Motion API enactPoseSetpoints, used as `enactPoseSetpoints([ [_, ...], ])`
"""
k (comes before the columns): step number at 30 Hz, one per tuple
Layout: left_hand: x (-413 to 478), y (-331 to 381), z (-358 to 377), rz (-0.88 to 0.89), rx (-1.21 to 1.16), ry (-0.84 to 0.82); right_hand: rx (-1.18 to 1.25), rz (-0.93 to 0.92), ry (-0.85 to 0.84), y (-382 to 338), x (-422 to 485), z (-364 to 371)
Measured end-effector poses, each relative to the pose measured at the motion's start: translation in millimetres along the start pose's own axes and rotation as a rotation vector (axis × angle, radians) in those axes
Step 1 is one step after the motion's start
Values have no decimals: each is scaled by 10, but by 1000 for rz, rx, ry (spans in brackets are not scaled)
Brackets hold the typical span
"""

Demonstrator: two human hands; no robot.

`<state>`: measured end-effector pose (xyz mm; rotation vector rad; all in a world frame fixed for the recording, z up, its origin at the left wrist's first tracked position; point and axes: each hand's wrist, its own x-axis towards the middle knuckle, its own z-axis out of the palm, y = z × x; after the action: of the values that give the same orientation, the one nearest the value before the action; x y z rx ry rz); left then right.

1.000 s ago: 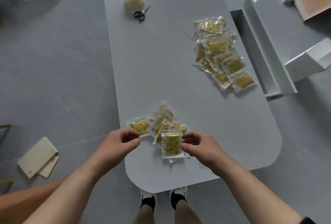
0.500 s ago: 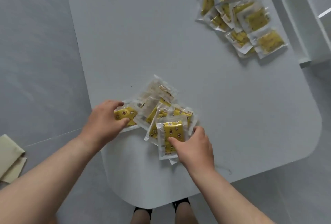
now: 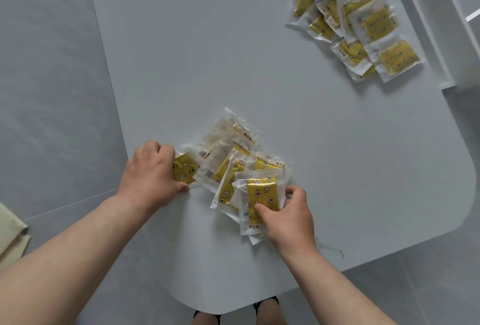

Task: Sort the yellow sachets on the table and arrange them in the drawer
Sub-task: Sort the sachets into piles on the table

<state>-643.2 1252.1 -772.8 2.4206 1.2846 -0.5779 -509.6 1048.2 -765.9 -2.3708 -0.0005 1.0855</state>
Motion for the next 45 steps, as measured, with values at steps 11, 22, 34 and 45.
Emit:
enactPoseSetpoints([
  [11,-87,-330,71,-227,-418,-90,455,17,-52,130,-14,-370],
  [22,-690,454,-113,-213,-1036,-325,868,174,-93,243,66,-825],
  [34,-400,1419,141,-124,-674,-103,894,169,-73,413,118,-973],
  [45,-539,1776,302,-145,-276,8,903,203,-60,531,175,-1145],
])
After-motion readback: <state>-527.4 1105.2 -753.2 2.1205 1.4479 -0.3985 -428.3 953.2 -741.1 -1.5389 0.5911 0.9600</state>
